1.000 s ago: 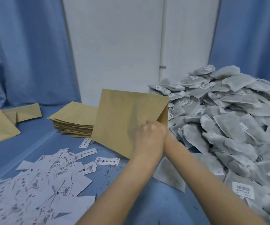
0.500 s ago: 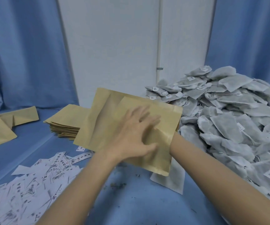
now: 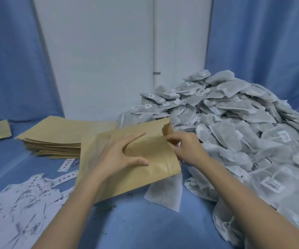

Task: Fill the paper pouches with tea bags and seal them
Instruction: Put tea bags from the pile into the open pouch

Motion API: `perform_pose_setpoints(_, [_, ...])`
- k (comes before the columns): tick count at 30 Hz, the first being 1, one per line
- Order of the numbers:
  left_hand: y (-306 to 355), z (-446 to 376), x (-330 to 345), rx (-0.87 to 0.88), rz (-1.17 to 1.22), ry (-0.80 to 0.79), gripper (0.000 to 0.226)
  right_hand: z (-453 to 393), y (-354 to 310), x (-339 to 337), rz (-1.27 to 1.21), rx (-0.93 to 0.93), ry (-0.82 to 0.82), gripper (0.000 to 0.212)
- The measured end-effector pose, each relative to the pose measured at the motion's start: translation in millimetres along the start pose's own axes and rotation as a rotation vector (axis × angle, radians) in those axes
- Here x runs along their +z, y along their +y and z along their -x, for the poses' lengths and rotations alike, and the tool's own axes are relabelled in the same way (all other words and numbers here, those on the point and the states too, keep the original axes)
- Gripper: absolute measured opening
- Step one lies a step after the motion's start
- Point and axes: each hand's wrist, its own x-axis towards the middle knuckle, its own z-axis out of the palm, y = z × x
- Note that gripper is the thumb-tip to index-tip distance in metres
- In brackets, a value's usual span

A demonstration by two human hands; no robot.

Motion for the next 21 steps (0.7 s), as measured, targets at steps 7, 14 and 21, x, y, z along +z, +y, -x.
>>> perform_pose_setpoints(7, [-20.0, -13.9, 18.7, -0.090, 0.057, 0.027, 0.086, -5.1, 75.6, 4.4, 0.624, 0.339, 0.055, 0.093])
perform_pose_setpoints(14, [-34.2, -29.0, 31.8, -0.124, 0.040, 0.006, 0.085, -20.1, 100.3, 18.6, 0.772, 0.376, 0.038, 0.034])
perform_pose_setpoints(21, [-36.9, -32.5, 37.7, -0.126, 0.013, 0.022, 0.080, -16.6, 65.2, -9.0, -0.287, 0.307, 0.618, 0.026])
